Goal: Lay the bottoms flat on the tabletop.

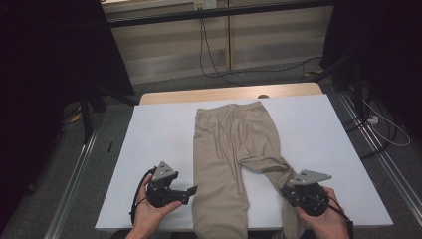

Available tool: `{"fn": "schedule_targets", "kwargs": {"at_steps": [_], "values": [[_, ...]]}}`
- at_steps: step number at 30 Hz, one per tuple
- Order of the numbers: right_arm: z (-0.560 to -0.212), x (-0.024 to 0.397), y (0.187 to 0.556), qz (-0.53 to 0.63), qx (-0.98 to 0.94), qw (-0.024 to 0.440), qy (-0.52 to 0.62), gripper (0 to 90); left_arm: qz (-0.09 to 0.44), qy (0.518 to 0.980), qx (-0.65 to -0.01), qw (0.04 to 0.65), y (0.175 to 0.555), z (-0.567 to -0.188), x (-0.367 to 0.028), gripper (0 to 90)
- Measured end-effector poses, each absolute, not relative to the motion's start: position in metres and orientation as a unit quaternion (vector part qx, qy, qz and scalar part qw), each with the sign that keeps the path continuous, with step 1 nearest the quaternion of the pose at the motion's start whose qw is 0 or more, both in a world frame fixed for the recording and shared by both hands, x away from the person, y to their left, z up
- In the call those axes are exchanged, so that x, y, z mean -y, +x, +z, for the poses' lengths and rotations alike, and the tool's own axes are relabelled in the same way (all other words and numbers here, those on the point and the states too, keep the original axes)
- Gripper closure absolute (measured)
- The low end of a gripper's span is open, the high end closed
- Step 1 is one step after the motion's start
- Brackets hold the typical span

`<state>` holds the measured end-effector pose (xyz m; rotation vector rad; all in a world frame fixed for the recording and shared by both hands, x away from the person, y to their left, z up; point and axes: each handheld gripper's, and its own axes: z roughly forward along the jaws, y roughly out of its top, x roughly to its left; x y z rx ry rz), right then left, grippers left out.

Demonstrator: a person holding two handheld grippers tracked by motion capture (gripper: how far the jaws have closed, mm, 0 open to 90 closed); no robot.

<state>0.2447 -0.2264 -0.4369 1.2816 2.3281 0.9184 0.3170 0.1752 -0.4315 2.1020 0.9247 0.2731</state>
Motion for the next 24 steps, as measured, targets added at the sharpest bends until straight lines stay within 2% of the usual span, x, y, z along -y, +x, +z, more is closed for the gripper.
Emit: {"fn": "schedule_targets", "kwargs": {"at_steps": [8, 20, 21, 22, 23, 24], "values": [[-0.426, 0.219, 0.216, 0.369, -0.818, 0.129, 0.422, 85.2, 0.106, 0.832, -0.368, 0.401, 0.317, -0.431, -0.175, 14.8], [-0.436, 0.188, 0.182, 0.360, -0.852, 0.063, 0.374, 84.4, 0.107, 0.831, -0.369, 0.402, 0.317, -0.431, -0.176, 14.8], [-0.437, 0.187, 0.179, 0.360, -0.854, 0.059, 0.371, 83.2, 0.107, 0.831, -0.369, 0.401, 0.317, -0.432, -0.175, 14.8], [-0.437, 0.188, 0.176, 0.360, -0.853, 0.056, 0.373, 78.3, 0.107, 0.833, -0.366, 0.401, 0.317, -0.432, -0.175, 14.8], [-0.437, 0.188, 0.176, 0.360, -0.853, 0.056, 0.373, 78.3, 0.107, 0.833, -0.366, 0.401, 0.317, -0.432, -0.175, 14.8], [-0.434, 0.190, 0.179, 0.365, -0.848, 0.064, 0.380, 67.0, 0.106, 0.833, -0.367, 0.401, 0.317, -0.432, -0.174, 14.9]]}}
